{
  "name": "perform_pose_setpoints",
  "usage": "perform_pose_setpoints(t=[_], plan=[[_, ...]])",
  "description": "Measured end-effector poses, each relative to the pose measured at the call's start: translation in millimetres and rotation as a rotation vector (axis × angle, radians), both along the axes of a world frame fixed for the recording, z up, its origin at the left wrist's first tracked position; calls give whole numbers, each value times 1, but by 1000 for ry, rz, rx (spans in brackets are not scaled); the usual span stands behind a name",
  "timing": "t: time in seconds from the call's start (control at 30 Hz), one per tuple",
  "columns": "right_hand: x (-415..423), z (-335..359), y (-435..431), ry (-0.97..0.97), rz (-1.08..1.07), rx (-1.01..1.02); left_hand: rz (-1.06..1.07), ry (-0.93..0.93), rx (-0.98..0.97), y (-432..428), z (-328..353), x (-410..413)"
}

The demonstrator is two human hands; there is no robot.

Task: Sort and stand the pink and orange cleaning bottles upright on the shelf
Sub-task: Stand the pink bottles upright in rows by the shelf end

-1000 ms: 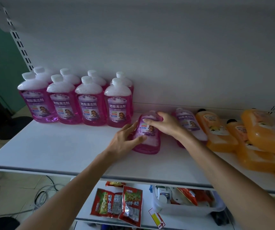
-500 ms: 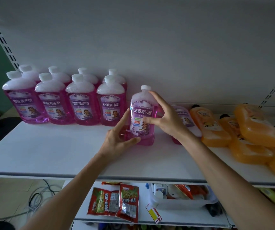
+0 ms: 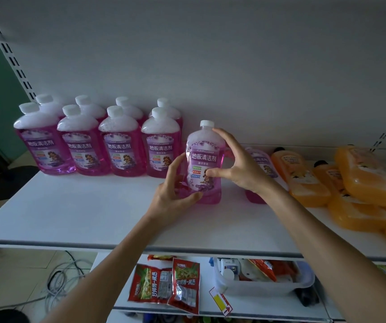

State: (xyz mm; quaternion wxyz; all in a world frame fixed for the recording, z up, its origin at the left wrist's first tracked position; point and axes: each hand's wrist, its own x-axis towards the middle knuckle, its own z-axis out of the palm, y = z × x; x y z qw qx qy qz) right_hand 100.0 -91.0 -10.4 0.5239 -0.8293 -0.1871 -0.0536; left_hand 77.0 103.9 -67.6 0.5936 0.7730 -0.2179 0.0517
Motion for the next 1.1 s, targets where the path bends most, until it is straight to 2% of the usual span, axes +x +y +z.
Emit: perform_pose_setpoints(t=[0.17, 0.37, 0.53, 0.7, 0.83, 0.93, 1.1], plan=[[13, 8, -8, 93, 82, 20, -13, 16, 10, 1, 0, 2], [15, 8, -8, 90, 80, 31, -5, 14, 20, 3, -1, 7], [13, 5, -9, 0, -6, 28, 55, -52, 61, 3, -5, 11], [15, 8, -8, -65, -57, -35, 197, -49, 249, 1, -3, 11], [17, 11, -5, -126, -70, -111, 263, -160, 341, 2, -3, 8], [24, 9, -1, -193, -92, -151, 353, -108, 408, 3, -2, 9], [46, -3, 9, -346, -168, -201, 347, -112, 477, 3, -6, 12]])
